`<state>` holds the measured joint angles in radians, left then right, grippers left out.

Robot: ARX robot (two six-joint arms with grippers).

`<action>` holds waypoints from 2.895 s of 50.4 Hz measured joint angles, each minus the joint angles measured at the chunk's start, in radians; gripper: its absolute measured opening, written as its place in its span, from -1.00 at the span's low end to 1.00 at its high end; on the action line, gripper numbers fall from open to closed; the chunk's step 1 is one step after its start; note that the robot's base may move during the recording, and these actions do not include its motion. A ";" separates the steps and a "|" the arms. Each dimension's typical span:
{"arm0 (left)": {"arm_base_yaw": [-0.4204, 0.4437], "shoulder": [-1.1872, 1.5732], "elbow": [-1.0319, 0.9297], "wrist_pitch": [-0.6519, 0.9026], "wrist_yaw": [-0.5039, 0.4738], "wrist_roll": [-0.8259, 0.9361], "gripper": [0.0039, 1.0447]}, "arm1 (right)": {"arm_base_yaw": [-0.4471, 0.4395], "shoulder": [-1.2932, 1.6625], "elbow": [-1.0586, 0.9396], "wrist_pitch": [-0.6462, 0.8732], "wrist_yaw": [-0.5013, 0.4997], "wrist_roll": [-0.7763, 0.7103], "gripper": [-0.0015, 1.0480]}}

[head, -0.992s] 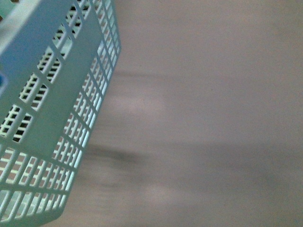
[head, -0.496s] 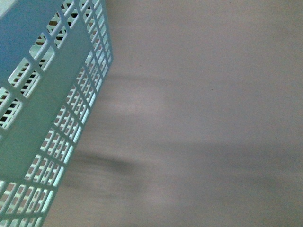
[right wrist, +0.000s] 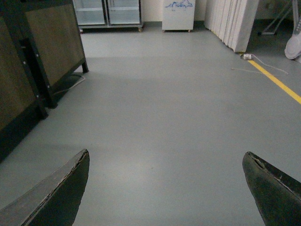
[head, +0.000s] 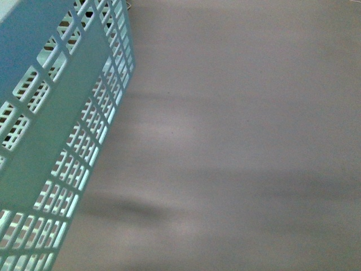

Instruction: Pick lemon and mango into basket

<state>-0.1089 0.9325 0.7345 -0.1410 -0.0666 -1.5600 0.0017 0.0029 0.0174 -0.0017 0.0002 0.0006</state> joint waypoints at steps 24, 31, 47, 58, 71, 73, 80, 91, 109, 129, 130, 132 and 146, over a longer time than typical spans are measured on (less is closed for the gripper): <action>0.000 0.000 0.000 0.000 0.003 0.000 -0.92 | 0.000 0.000 0.000 0.000 0.000 -0.001 0.83; 0.000 0.000 0.000 0.000 0.003 -0.001 -0.92 | 0.000 0.000 0.000 0.000 0.000 0.000 0.83; 0.000 0.000 0.000 0.000 0.003 0.000 -0.92 | 0.000 0.000 0.000 0.000 0.000 0.000 0.83; 0.000 0.000 0.000 0.000 0.003 -0.001 -0.92 | 0.000 0.000 0.000 0.000 0.000 0.000 0.83; 0.000 0.000 0.000 0.000 0.003 0.000 -0.92 | 0.000 0.000 0.000 0.000 0.000 0.000 0.83; 0.000 0.000 0.000 0.000 0.003 0.000 -0.92 | 0.000 0.000 0.000 0.000 0.000 0.000 0.83; 0.000 0.000 0.000 0.000 0.003 0.000 -0.92 | 0.000 0.000 0.000 0.000 0.000 0.000 0.83; 0.000 0.000 0.001 0.000 0.003 0.000 -0.92 | 0.000 0.000 0.000 0.000 0.000 0.000 0.83; 0.000 0.000 0.001 0.000 0.003 0.000 -0.92 | 0.000 0.000 0.000 0.000 0.000 0.000 0.83; -0.002 -0.002 0.002 0.000 0.007 -0.008 -0.92 | 0.000 0.000 0.000 0.000 0.003 0.000 0.83; -0.002 -0.002 0.002 0.000 0.006 -0.006 -0.92 | 0.000 0.000 0.000 0.000 0.003 0.000 0.83; -0.001 -0.002 0.002 0.000 0.003 -0.004 -0.92 | 0.000 0.000 0.000 0.000 0.003 0.000 0.83; -0.001 -0.001 0.002 0.000 0.006 -0.004 -0.92 | 0.000 0.000 0.000 0.000 0.000 0.000 0.83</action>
<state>-0.1101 0.9318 0.7361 -0.1413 -0.0601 -1.5639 0.0017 0.0029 0.0174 -0.0013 0.0006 0.0006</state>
